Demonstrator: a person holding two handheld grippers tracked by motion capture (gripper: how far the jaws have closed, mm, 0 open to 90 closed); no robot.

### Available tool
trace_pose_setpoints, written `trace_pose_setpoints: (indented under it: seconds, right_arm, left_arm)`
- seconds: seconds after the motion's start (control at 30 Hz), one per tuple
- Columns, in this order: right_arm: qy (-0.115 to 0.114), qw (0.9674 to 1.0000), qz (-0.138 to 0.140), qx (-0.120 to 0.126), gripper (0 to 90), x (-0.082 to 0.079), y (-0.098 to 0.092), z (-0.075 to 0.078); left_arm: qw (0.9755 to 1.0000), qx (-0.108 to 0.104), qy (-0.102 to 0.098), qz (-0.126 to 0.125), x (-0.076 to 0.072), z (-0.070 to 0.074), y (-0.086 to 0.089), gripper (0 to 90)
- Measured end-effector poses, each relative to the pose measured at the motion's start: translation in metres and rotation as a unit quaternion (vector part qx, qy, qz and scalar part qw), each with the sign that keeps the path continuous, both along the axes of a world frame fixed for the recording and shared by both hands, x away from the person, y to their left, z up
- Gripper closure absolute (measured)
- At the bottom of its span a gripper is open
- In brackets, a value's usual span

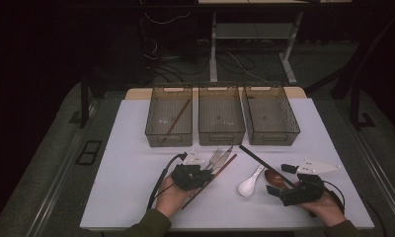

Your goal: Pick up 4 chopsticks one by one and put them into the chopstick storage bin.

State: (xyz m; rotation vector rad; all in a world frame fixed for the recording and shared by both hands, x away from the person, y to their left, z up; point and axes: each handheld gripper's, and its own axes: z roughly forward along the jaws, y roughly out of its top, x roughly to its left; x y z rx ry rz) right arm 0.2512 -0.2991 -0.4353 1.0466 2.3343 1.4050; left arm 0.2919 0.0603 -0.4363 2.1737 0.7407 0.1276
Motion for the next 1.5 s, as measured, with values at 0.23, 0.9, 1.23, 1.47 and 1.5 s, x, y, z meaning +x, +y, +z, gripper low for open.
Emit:
trace_pose_setpoints:
  seconds: [0.23, 0.9, 1.23, 1.47, 1.5]
  right_arm:
    - [0.000, 1.0000, 0.000, 0.000, 0.6, 0.000, 0.000, 0.000]
    - [0.001, 1.0000, 0.000, 0.000, 0.6, 0.000, 0.000, 0.000]
    - [-0.001, 1.0000, 0.001, 0.001, 0.6, 0.000, -0.001, 0.000]
    - [-0.001, 1.0000, -0.001, 0.002, 0.6, 0.000, 0.000, 0.000]
    - [-0.001, 1.0000, -0.001, 0.002, 0.6, 0.000, 0.000, 0.000]
  left_arm:
    - [0.9999, 0.013, 0.003, 0.002, 0.000, -0.008, -0.005, 79.5]
    - [0.9993, 0.035, -0.007, 0.008, -0.005, -0.013, -0.014, 83.0]
    - [0.9992, 0.039, -0.010, 0.001, -0.009, -0.012, -0.020, 83.7]
    - [0.9993, 0.038, -0.003, -0.003, -0.009, -0.010, -0.021, 83.7]
    - [0.9993, 0.038, -0.002, -0.004, -0.009, -0.010, -0.021, 83.7]
